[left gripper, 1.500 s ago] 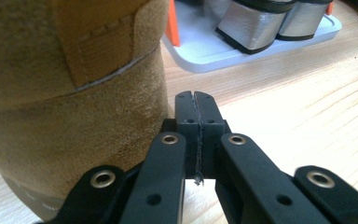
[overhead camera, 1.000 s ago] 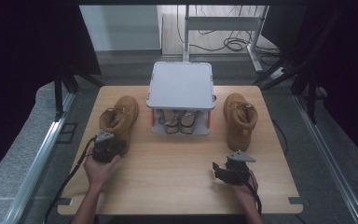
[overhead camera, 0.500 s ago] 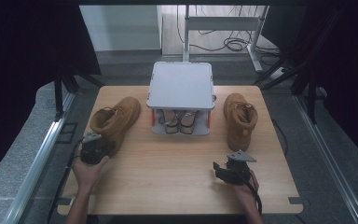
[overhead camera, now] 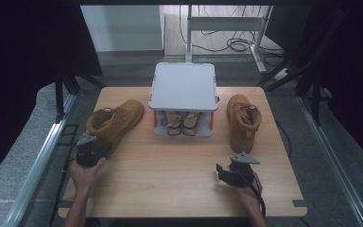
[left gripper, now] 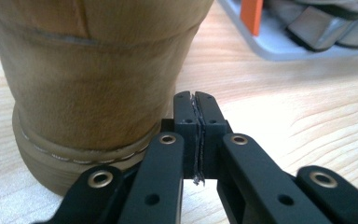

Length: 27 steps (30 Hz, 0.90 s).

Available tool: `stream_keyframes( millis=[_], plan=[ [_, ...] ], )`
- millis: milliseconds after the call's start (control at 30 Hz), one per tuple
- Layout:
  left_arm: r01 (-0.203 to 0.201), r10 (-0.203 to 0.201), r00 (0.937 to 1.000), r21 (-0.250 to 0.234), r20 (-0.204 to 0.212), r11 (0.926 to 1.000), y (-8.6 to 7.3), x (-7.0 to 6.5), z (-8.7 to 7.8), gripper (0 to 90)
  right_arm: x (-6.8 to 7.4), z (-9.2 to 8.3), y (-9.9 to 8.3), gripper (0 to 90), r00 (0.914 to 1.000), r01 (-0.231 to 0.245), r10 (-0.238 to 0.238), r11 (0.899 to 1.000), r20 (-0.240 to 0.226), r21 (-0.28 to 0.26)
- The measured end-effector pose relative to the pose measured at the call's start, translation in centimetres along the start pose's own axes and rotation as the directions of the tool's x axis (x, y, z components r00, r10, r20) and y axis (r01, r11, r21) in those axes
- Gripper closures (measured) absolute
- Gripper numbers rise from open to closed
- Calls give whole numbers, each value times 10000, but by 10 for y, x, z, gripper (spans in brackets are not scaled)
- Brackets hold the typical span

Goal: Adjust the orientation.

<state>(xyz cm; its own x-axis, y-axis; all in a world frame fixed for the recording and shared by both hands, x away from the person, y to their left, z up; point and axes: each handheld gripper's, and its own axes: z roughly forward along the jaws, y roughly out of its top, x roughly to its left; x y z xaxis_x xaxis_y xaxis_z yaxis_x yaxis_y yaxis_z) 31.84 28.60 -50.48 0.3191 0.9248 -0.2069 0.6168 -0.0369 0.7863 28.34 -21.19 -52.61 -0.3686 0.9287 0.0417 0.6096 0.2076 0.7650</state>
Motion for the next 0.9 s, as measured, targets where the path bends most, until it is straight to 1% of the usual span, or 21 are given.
stream_keyframes(
  millis=[33,100,167,233,333,433,533,567,633,733,900],
  plan=[
    [6,-5,10000,-160,51,9999,0,-2,-1,883,0,0,0,341,10000,-8,8,10000,45,-46],
    [-37,42,9998,-278,182,9996,1,-6,-3,871,-1,-1,0,370,9999,-57,59,9998,102,-167],
    [-173,180,9994,-266,284,9995,1,-11,-1,847,0,-2,1,403,10000,-51,53,9996,76,-287],
    [-370,378,9987,-229,348,9991,2,-16,0,819,0,-2,2,438,10000,7,-10,9995,-75,-311],
    [-574,582,9975,-220,408,9981,3,-23,2,737,1,-3,3,501,9996,156,-164,9993,-219,-350],
    [-641,646,9963,-105,566,9979,3,-28,3,675,1,-3,5,598,9992,225,-240,9987,-325,-450],
    [-843,834,9945,117,634,9964,3,-32,6,626,1,-4,6,721,9990,360,-376,9971,-241,-667],
    [-886,874,9944,167,600,9959,3,-34,7,617,0,-4,7,759,9990,360,-379,9967,-244,-732],
    [-896,877,9938,244,689,9957,2,-36,8,592,-3,-5,7,809,9993,275,-295,9955,-214,-901],
    [-916,904,9942,182,587,9956,1,-37,8,529,-7,-6,8,841,9998,161,-177,9932,-128,-1157],
    [-824,820,9944,34,674,9966,2,-38,5,492,-12,-4,11,878,10000,-27,20,9888,-46,-1489]
  ],
)
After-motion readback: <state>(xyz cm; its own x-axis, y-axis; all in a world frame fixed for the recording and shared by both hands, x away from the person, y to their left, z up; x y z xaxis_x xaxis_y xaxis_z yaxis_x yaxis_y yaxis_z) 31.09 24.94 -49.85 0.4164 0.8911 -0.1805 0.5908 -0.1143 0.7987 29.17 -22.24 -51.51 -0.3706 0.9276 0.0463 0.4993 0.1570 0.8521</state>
